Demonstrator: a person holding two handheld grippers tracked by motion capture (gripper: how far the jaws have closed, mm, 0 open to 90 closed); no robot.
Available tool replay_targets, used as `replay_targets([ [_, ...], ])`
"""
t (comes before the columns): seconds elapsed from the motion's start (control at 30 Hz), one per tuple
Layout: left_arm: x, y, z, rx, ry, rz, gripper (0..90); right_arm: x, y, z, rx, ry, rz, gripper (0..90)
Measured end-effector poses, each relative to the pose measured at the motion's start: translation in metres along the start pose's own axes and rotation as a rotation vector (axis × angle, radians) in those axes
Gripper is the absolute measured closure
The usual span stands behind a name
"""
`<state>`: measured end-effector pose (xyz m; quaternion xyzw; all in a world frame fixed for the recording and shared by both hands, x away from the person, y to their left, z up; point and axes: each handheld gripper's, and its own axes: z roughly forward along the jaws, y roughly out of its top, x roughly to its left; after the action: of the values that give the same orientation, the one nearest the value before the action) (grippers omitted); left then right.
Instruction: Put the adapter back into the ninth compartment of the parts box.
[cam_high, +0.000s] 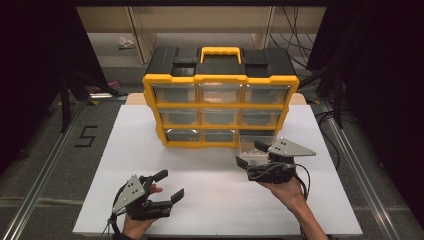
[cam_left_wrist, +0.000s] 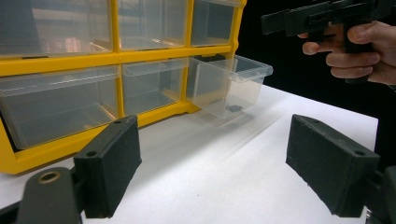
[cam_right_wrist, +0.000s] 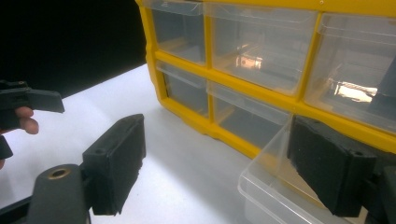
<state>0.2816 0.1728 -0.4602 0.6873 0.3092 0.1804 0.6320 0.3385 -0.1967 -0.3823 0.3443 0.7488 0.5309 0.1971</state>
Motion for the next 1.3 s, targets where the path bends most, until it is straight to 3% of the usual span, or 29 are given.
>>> replay_targets([
  [1.3,0.0,-0.001,0.001,-0.001,-0.002,-0.01,17.3,0.007,-0.022,-0.017,-0.089,0.024,0.026,12.0],
])
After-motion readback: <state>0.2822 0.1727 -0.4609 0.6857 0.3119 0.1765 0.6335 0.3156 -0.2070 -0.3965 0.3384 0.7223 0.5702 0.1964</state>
